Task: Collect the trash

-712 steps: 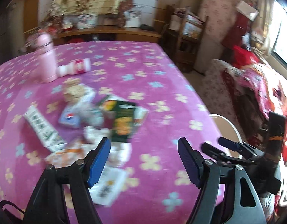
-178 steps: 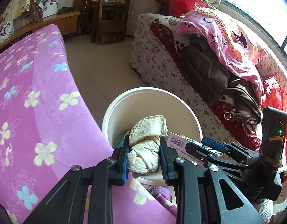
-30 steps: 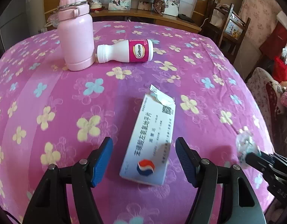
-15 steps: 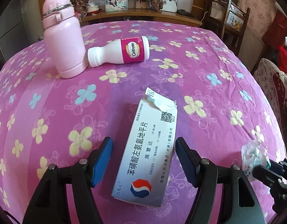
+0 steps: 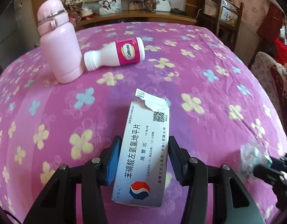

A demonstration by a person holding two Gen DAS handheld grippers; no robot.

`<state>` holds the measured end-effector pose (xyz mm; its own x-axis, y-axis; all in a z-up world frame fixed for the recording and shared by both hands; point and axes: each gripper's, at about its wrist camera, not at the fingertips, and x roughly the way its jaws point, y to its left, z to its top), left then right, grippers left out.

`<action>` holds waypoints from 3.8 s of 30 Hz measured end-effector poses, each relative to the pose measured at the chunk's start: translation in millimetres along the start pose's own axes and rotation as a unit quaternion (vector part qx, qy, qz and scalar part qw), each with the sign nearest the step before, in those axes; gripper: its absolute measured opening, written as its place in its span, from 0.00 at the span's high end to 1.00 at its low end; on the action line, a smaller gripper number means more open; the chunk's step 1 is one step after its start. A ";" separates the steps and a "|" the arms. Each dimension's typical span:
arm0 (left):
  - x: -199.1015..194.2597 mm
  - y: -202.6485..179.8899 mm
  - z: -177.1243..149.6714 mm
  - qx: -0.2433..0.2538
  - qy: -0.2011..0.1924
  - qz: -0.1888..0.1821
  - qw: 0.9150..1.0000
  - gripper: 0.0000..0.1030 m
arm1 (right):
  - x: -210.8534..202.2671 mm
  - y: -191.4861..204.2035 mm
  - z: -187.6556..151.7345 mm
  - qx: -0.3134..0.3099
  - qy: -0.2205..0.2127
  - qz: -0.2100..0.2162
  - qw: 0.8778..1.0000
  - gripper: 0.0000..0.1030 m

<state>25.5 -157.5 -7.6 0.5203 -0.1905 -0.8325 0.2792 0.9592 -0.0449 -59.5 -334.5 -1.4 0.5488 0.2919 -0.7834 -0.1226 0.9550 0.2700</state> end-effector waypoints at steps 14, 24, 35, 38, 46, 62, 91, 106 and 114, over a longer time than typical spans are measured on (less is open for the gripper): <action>-41.0 -13.1 -28.0 -0.008 -0.019 -0.041 0.999 0.51 | -11.7 4.5 -7.3 -0.001 -0.023 0.001 1.000 0.72; -66.5 -59.0 -37.9 0.014 -0.033 -0.070 0.997 0.51 | -61.6 -9.3 -24.2 0.001 -0.054 -0.020 0.998 0.72; -86.9 -139.7 -41.9 0.062 -0.042 -0.102 0.992 0.51 | -124.2 -62.0 -59.3 0.040 -0.080 -0.064 0.994 0.72; -90.9 -162.8 -42.9 0.075 -0.043 -0.113 0.990 0.51 | -141.2 -79.3 -69.8 0.053 -0.088 -0.074 0.992 0.72; -96.0 -232.7 -46.6 0.120 -0.042 -0.139 0.982 0.51 | -179.0 -132.7 -99.1 0.107 -0.106 -0.100 0.984 0.72; -76.2 -337.9 -51.0 0.169 -0.008 -0.192 0.967 0.51 | -210.1 -218.1 -141.4 0.185 -0.107 -0.147 0.966 0.72; -36.9 -388.3 -53.2 0.168 0.045 -0.230 0.958 0.39 | -193.9 -292.7 -171.7 0.265 -0.091 -0.168 0.945 0.25; -60.7 -364.2 -62.6 0.170 0.007 -0.202 0.964 0.39 | -206.2 -257.3 -172.1 0.245 -0.105 -0.210 0.941 0.25; -110.3 -332.0 -67.2 0.160 -0.078 -0.197 0.964 0.27 | -234.2 -219.2 -165.3 0.236 -0.142 -0.225 0.935 0.25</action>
<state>-178.8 -440.9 62.0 0.4316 -0.5793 -0.6914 0.7012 0.6976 -0.1468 -297.8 -603.6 30.4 0.6627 -0.2239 -0.7146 0.5149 0.8291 0.2177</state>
